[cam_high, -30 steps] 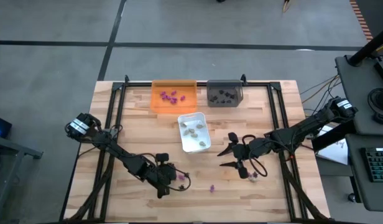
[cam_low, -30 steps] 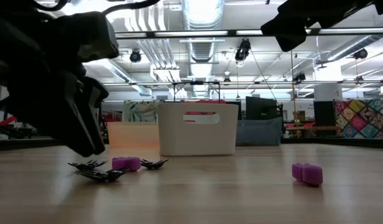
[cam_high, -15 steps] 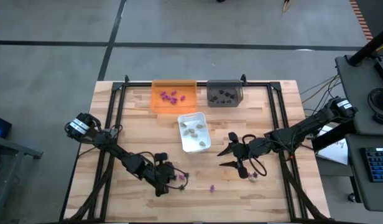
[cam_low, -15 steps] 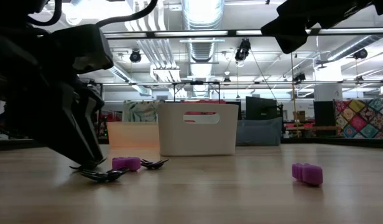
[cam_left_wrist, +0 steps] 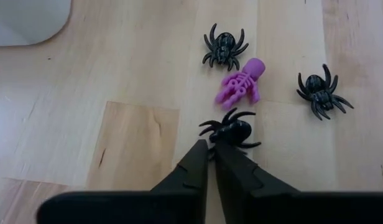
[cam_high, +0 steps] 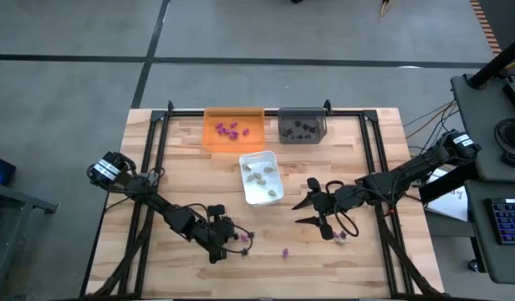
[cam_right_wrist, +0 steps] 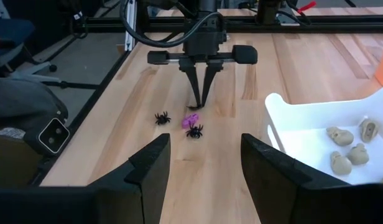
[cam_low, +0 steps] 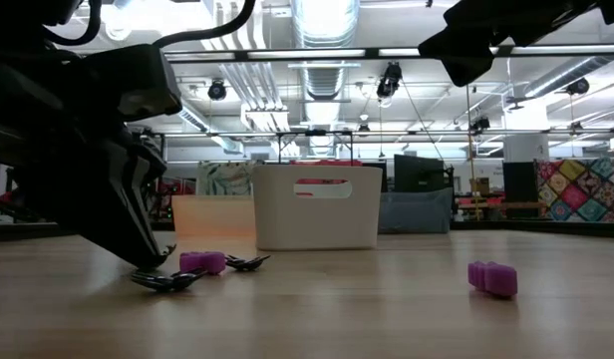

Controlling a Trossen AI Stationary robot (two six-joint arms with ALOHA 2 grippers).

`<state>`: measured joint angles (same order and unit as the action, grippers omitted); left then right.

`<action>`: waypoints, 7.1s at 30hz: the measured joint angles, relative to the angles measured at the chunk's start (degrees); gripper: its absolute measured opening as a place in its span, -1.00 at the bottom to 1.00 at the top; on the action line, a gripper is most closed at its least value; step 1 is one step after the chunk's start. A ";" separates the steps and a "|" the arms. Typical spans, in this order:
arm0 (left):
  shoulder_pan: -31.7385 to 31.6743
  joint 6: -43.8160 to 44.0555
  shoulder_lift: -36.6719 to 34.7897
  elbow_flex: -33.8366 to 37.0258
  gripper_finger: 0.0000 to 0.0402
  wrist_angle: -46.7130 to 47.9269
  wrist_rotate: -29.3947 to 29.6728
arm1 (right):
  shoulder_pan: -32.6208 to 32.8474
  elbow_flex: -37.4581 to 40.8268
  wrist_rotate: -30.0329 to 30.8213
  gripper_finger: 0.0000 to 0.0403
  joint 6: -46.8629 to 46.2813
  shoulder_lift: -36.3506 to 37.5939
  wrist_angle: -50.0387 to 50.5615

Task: Sort Halloween decoration
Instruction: Put the black spider toy into the black bin

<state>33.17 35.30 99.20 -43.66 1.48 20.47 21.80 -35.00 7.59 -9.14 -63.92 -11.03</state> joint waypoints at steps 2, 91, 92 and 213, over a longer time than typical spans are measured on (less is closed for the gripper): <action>0.00 0.52 0.00 -0.01 -0.98 -0.04 0.00 | 0.00 0.00 0.00 -0.09 -0.24 0.00 -0.01; -3.28 -9.30 -2.05 8.09 -0.49 -16.77 -1.92 | -0.09 0.67 3.67 -0.09 -1.42 -0.02 -0.03; -3.28 -9.30 -2.03 8.09 -0.49 -16.93 -1.94 | -0.09 0.68 4.06 -0.09 -1.38 -0.02 -0.02; -1.39 -13.62 -1.44 7.65 -0.65 -13.08 -4.04 | -0.11 1.51 7.42 -0.09 -3.92 -0.02 -0.41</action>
<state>31.78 21.68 97.76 -36.01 -11.61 16.43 21.69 -33.50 15.00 -13.06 -63.94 -11.44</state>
